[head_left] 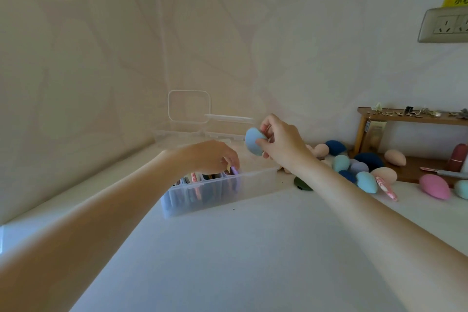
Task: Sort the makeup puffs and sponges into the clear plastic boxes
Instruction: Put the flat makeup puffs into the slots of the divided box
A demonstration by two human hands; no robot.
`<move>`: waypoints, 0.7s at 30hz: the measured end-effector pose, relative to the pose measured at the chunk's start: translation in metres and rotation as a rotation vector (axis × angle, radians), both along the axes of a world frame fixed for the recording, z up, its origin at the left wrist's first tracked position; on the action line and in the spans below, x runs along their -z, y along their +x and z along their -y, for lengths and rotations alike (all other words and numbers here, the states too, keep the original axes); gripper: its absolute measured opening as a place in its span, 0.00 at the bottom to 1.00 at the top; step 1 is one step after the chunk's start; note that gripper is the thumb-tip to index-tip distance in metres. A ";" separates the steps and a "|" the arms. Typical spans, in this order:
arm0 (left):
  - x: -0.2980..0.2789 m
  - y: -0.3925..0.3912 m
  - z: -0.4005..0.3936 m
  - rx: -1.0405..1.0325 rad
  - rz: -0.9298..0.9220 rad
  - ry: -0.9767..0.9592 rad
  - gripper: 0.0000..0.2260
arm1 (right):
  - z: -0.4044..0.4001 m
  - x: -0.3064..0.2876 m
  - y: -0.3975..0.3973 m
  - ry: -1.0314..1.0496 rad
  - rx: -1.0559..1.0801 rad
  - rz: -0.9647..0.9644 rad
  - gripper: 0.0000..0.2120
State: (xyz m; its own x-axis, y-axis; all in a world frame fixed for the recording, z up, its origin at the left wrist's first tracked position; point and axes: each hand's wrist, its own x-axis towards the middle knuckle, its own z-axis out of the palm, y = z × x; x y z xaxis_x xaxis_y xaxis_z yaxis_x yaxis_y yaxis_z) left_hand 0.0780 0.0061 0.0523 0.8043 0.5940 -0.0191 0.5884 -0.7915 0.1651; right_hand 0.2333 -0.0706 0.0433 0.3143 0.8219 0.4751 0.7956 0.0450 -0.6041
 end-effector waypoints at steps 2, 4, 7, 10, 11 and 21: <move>0.001 0.002 -0.002 -0.019 -0.015 -0.019 0.19 | -0.003 0.004 -0.006 -0.033 -0.015 -0.015 0.07; 0.001 0.001 -0.004 -0.015 -0.011 -0.033 0.18 | -0.007 0.009 -0.010 -0.082 0.009 0.061 0.08; 0.001 -0.003 -0.005 -0.010 0.041 -0.015 0.14 | -0.009 0.013 -0.017 -0.175 0.063 0.217 0.08; 0.003 -0.001 -0.005 -0.030 0.143 0.028 0.14 | -0.011 0.020 -0.025 -0.158 0.023 0.321 0.06; 0.004 0.001 -0.005 -0.020 0.169 0.046 0.16 | -0.011 0.022 -0.029 -0.142 0.015 0.340 0.03; 0.016 0.011 -0.002 0.049 0.013 -0.048 0.22 | -0.008 0.024 -0.019 -0.249 -0.092 0.030 0.12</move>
